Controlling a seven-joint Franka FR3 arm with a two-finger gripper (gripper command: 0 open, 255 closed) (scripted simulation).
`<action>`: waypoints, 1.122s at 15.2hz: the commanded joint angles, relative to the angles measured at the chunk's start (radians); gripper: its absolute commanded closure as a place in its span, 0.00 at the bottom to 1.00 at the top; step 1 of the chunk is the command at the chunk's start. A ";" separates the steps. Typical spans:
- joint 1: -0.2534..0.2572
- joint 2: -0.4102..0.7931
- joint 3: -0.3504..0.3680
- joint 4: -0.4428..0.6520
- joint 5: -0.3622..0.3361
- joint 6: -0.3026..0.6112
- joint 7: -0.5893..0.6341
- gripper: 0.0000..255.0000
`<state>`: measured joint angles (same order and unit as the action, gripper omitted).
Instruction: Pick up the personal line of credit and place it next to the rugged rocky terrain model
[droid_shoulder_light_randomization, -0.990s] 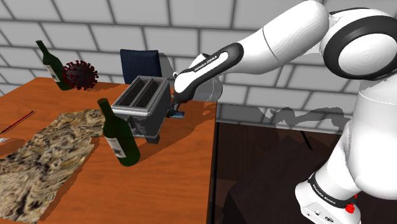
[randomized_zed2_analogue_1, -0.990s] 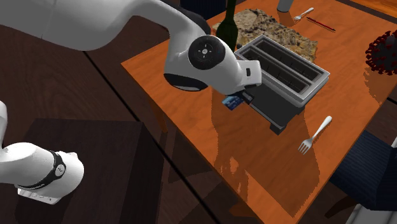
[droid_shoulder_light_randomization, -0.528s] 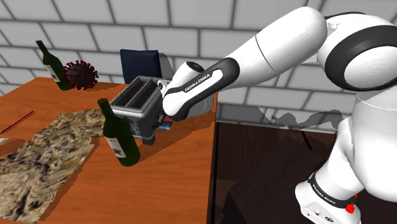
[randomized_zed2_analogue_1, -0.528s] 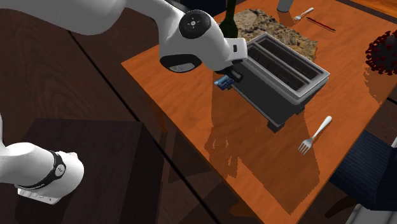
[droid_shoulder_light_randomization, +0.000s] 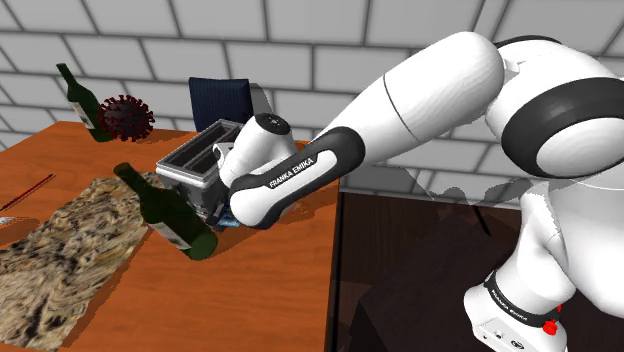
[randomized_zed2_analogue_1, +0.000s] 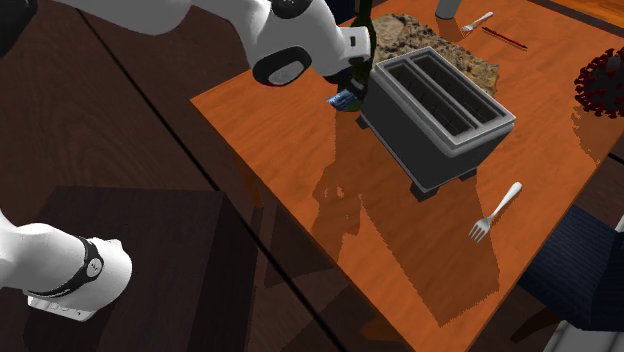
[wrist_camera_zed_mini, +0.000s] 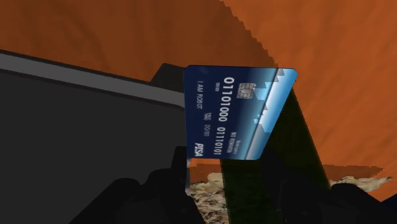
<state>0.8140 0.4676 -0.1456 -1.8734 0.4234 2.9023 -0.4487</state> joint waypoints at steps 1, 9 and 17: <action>0.066 0.024 -0.035 0.034 -0.035 -0.010 0.077 1.00; 0.257 0.171 -0.139 0.255 -0.123 -0.093 0.316 1.00; 0.289 0.268 -0.145 0.343 -0.129 -0.090 0.372 1.00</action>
<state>1.1059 0.7279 -0.2946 -1.5269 0.2909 2.8013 -0.0739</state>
